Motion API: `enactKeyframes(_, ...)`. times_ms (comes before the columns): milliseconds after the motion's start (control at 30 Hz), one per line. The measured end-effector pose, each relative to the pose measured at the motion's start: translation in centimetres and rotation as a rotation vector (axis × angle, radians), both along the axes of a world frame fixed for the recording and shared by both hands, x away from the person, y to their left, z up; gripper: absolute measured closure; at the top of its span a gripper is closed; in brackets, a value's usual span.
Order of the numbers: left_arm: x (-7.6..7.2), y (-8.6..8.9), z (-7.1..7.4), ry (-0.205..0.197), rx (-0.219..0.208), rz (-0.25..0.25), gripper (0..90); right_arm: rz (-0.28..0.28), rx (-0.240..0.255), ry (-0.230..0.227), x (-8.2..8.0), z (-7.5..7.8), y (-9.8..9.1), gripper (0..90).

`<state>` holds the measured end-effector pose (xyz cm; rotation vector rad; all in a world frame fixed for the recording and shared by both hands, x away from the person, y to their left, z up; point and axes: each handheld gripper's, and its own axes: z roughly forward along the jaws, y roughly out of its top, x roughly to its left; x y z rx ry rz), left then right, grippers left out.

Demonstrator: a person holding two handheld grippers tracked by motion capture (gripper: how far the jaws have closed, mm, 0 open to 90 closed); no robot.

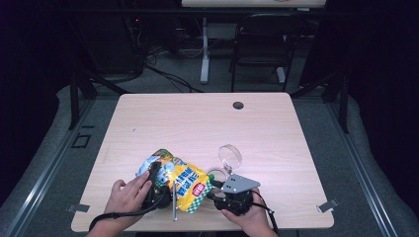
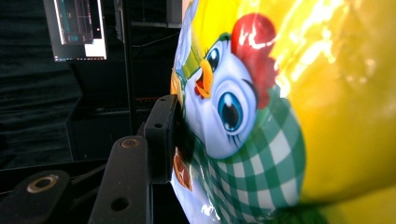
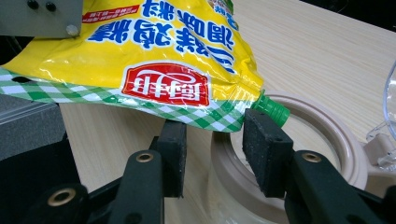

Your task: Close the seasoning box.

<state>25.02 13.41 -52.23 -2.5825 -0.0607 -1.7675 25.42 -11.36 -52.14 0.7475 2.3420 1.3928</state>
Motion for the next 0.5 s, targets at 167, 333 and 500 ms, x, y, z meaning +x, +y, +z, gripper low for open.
enactKeyframes(167, -0.06, -0.03, 0.06, -0.013, 0.014, -0.004, 56.0, 0.000, 0.000, -0.001, -0.03, -0.04, 0.05, 60.7)
enactKeyframes(333, -0.07, -0.16, 0.12, -0.029, 0.036, -0.010, 56.0, -0.004, -0.001, 0.003, -0.03, -0.05, 0.02, 60.7)
enactKeyframes(500, -0.14, -0.13, 0.04, -0.043, 0.040, -0.011, 56.0, -0.003, -0.002, 0.002, -0.07, -0.08, 0.05, 60.6)
